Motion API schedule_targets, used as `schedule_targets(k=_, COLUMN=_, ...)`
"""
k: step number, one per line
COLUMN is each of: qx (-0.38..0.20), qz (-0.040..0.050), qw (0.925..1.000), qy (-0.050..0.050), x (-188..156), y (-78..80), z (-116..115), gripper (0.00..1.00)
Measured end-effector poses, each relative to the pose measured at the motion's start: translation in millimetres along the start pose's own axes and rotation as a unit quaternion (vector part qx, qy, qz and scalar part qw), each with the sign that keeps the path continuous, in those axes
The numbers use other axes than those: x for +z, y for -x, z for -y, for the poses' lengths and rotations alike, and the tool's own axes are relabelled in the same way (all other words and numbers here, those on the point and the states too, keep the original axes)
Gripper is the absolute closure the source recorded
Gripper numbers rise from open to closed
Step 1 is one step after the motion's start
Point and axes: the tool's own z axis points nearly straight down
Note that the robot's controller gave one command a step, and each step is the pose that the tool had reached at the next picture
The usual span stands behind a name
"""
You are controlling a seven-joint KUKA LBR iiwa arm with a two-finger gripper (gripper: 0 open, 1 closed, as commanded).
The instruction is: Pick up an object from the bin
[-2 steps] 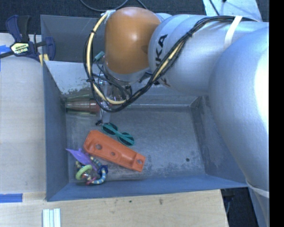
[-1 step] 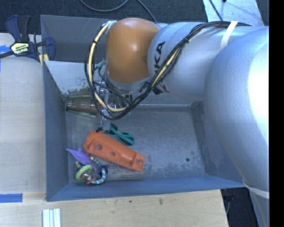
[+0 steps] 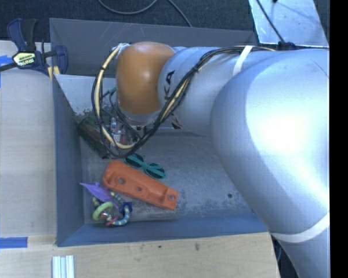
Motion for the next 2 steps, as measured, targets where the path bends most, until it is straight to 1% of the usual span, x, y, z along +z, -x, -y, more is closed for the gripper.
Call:
schedule_targets(k=1, qx=0.000, qz=0.0000, qw=1.0000, qy=0.000, x=0, y=0.1, z=0, gripper=1.00)
schedule_targets(k=2, qx=0.004, qz=0.0017, qw=1.0000, qy=0.001, x=-30, y=-1.4, z=-2, gripper=1.00)
